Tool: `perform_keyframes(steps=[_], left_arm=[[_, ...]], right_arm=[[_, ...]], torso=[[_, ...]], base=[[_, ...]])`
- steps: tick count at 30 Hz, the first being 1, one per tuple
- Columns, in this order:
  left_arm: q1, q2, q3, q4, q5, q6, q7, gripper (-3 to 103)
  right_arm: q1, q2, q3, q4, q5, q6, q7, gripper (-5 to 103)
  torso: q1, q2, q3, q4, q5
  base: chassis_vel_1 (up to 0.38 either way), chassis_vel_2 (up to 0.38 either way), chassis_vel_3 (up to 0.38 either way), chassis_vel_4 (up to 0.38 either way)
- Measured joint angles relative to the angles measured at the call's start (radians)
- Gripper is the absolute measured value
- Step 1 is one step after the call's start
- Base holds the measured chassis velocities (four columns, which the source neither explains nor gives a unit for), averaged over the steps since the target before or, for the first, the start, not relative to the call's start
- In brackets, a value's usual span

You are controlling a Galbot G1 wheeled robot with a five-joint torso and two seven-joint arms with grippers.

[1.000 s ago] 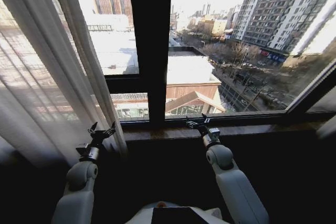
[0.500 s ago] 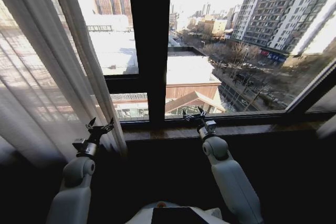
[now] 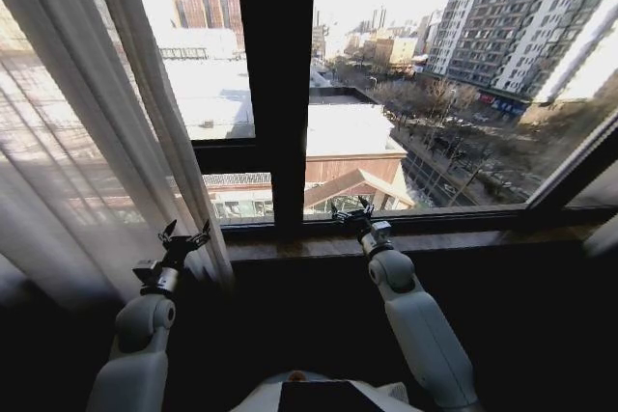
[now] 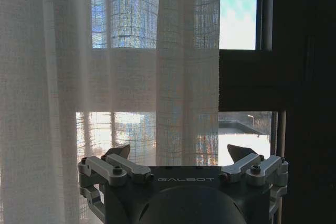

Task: Open the curtains by pulling them apart, changing their state from closed to fully open.

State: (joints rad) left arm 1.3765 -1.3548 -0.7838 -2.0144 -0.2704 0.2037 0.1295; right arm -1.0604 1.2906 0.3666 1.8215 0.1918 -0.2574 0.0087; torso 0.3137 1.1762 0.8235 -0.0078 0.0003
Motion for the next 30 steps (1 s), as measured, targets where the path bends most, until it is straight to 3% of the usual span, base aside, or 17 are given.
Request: perform_keyframes(steps=[10,21,30], left_arm=[[0.015,-0.013,0.001,-0.023,0.008,0.000,0.000,100],[0.015,-0.008,0.009,-0.010,0.016,-0.003,0.001,100],[-0.025,0.052,0.063,0.034,0.008,0.016,0.069,100]], right_arm=[[-0.007,-0.005,-0.004,0.008,0.001,0.001,0.002,100],[-0.012,-0.002,-0.006,0.011,0.001,0.003,0.004,100],[-0.012,0.001,-0.009,0.004,-0.002,0.004,0.004,100]], torso=[[0.001,-0.001,0.000,0.0002,0.0000],[-0.001,0.000,0.000,0.0002,-0.0001],[0.000,0.000,0.000,0.0003,-0.0001]], base=[[-0.137,0.152,0.134,-0.139],[-0.009,0.012,0.003,-0.011],[0.000,0.000,0.000,0.000]])
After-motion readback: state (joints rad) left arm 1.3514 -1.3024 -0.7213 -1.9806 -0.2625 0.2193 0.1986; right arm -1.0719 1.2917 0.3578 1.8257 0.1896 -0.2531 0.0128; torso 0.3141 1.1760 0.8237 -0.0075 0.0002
